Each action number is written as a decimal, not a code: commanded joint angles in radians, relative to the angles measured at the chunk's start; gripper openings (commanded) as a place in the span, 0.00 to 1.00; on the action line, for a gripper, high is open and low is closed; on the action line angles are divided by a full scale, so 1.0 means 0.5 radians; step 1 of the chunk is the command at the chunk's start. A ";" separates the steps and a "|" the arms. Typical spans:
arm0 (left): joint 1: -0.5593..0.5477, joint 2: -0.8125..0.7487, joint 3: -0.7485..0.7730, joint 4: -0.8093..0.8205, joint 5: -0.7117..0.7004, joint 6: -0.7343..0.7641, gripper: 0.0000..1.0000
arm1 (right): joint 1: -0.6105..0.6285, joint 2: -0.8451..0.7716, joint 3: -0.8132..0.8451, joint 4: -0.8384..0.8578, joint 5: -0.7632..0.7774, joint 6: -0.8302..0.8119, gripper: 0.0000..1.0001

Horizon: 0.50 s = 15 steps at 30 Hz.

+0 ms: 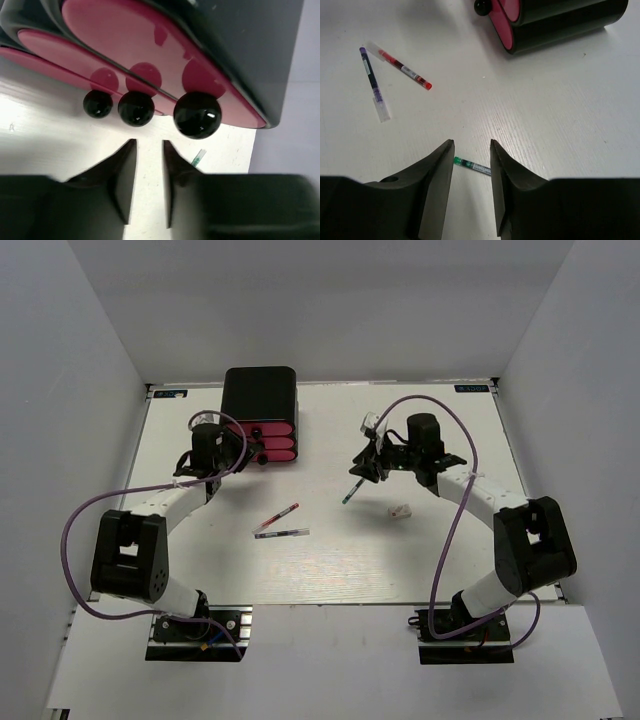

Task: Sort the stationery into containers
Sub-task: Close the drawer in the storage box, then open the drawer in the storage box.

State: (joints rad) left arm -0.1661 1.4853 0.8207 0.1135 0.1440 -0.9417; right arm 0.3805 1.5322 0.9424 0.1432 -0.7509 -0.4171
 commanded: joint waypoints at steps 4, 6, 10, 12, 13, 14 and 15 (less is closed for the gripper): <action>-0.002 0.076 0.027 0.000 0.016 0.107 0.56 | -0.034 -0.067 -0.035 0.002 -0.057 -0.046 0.43; -0.002 0.100 0.049 0.000 -0.003 0.128 0.61 | -0.046 -0.064 -0.038 0.005 -0.057 -0.046 0.44; -0.002 0.143 0.086 0.000 -0.039 0.147 0.63 | -0.055 -0.061 -0.050 0.008 -0.054 -0.058 0.44; -0.002 0.186 0.104 0.000 -0.040 0.165 0.63 | -0.052 -0.061 -0.056 0.008 -0.051 -0.055 0.44; -0.002 0.186 0.104 0.021 -0.040 0.165 0.63 | -0.058 -0.064 -0.065 0.008 -0.063 -0.068 0.44; -0.002 0.186 0.104 0.049 -0.040 0.165 0.63 | -0.058 -0.067 -0.069 0.002 -0.063 -0.071 0.44; -0.002 0.186 0.104 0.067 -0.058 0.165 0.63 | -0.065 -0.061 -0.069 0.002 -0.060 -0.071 0.44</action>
State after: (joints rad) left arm -0.1661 1.5925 0.8356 0.1143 0.1364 -0.8803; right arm 0.3584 1.5303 0.9203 0.1322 -0.7624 -0.4351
